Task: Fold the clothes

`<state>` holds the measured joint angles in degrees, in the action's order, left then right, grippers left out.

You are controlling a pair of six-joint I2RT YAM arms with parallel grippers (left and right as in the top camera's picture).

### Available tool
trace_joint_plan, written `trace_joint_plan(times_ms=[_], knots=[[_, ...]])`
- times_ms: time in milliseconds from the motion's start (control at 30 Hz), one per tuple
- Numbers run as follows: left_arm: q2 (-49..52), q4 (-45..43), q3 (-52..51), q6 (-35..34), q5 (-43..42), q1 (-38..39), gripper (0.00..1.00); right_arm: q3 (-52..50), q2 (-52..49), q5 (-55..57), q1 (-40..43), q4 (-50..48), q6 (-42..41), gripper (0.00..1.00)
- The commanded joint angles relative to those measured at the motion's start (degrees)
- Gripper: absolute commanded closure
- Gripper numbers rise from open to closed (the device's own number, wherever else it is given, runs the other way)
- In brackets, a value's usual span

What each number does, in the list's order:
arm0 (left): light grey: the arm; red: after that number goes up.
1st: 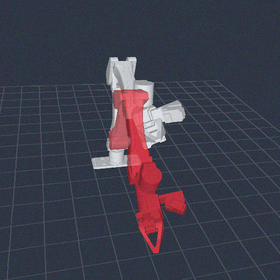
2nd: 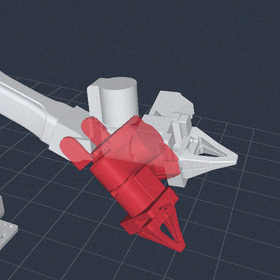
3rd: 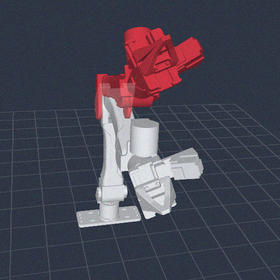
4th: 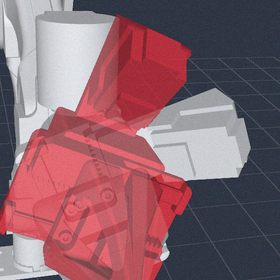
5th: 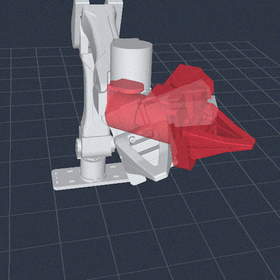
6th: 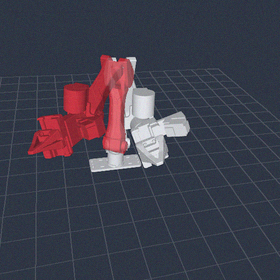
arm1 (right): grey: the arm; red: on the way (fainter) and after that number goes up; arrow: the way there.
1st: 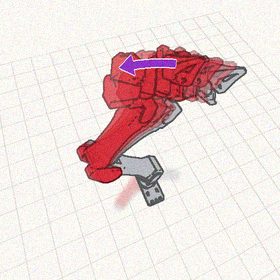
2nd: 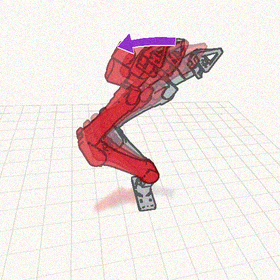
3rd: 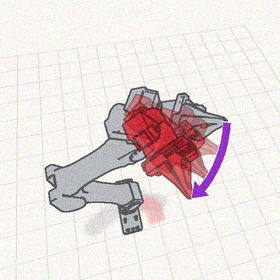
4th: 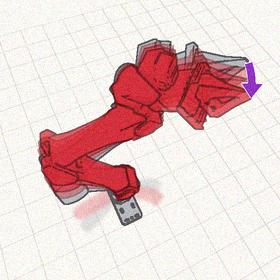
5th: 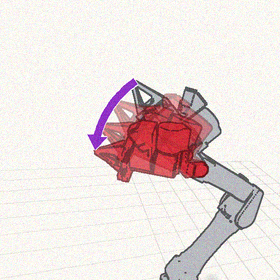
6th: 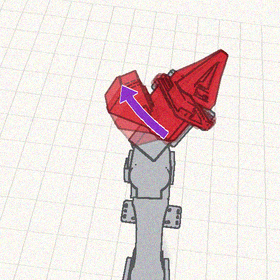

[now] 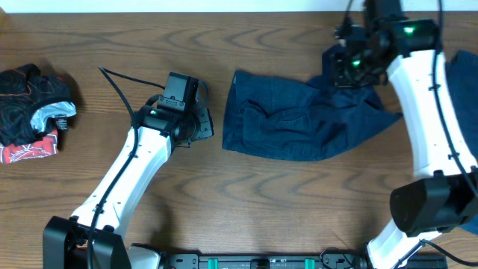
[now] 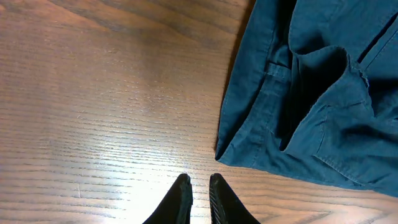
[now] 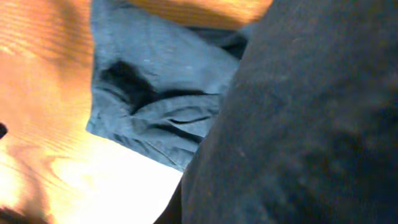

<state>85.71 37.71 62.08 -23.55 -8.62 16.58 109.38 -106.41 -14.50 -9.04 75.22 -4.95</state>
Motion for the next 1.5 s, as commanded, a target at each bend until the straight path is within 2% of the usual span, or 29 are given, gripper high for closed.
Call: trace_joint_plan(times_ms=[0, 467, 533, 733, 867, 1033, 1167, 1467], knots=[[-1.1, 0.4, 0.1, 0.4, 0.1, -0.1, 0.86, 1.1, 1.3, 0.8, -3.3, -1.4, -3.4, 0.99], [-1.1, 1.3, 0.1, 0.4, 0.1, -0.1, 0.88, 1.1, -0.3, 0.8, -14.0, -14.6, -9.9, 0.99], [-1.1, 1.7, 0.1, 0.4, 0.1, -0.1, 0.93, 1.1, -1.2, 0.9, -15.1, -15.3, -10.3, 0.99], [-0.9, -0.4, 0.1, 0.4, 6.6, -0.2, 0.94, 1.1, -4.6, 1.4, -16.9, -14.7, -11.6, 0.99], [0.2, -1.4, 0.0, 0.3, 6.8, -0.2, 0.94, 1.1, -6.1, 1.7, -17.4, -14.3, -11.6, 0.99], [0.8, -1.5, 0.0, -0.9, 6.8, -0.2, 0.94, 1.1, -5.4, 11.1, -17.1, -11.7, -13.7, 0.99], [1.8, -2.5, -0.1, -0.1, 6.6, -0.2, 0.94, 1.1, -4.6, 11.8, -15.6, -9.8, -13.7, 0.99], [14.0, -9.2, -0.2, 0.0, -3.5, 0.2, 0.94, 1.1, -2.0, 17.3, -12.2, -6.1, -16.2, 0.99]])
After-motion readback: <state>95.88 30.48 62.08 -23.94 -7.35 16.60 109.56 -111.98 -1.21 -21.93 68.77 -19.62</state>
